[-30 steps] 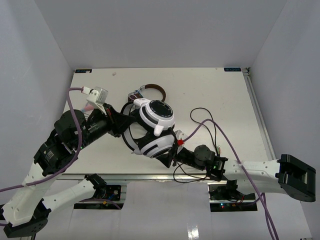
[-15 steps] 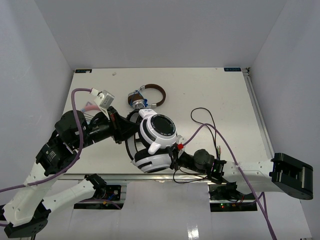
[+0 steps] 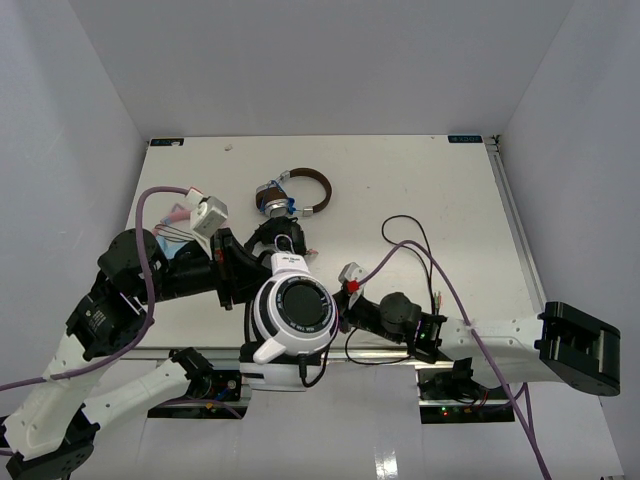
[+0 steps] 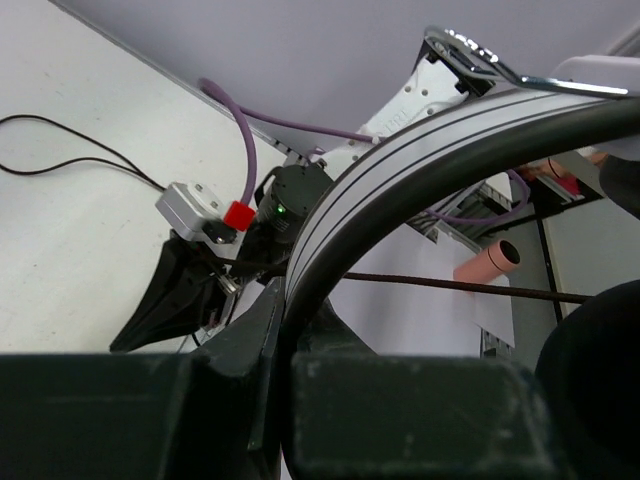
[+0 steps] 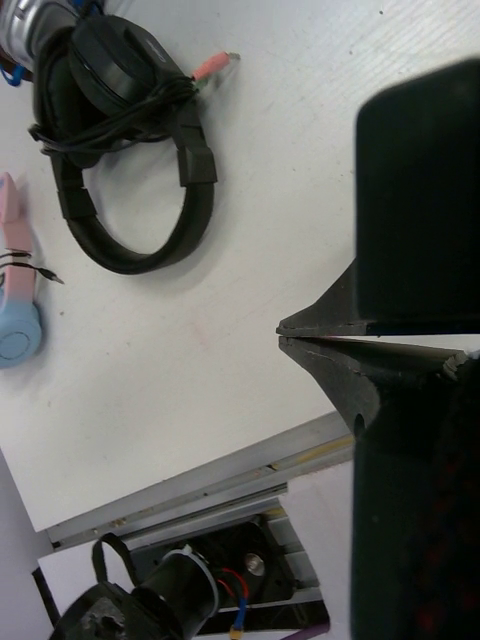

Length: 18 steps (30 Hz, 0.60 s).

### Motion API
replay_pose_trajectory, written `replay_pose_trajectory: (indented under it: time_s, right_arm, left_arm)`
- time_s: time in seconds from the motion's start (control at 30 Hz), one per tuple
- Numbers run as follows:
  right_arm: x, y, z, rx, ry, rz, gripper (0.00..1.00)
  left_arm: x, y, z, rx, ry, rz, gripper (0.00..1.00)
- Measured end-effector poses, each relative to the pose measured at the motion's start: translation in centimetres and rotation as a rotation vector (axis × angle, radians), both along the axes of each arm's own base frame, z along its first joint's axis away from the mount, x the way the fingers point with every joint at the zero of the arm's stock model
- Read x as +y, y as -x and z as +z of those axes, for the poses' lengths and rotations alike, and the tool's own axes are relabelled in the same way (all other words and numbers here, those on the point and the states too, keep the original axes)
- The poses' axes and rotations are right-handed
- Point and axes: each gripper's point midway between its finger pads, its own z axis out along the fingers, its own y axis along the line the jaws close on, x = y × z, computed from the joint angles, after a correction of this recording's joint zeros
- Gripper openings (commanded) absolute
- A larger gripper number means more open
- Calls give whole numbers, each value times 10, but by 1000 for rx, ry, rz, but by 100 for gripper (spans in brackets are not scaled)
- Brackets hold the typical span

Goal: Wrap the headphones

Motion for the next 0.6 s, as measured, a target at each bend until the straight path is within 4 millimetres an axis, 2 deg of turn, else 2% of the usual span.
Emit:
replay_pose_trajectory:
  time_s: [0.17,0.33,0.5,0.6]
  right_arm:
    - [8,-10,23,-46,-18,-28,8]
    - [12,-18,34,-78,3,-51,8]
    - [19,-35,51,-105,9,-87,8]
    - [18,-45,55,-110,16,-111,8]
  left_arm:
    - [-6,13,-12,21,-15,-99,0]
    - [-10,25,-11,27,-11,-191,0]
    - [-9,35,-10,23,-6,-247,0]
    - [-8,40,-11,21,-6,-268,0]
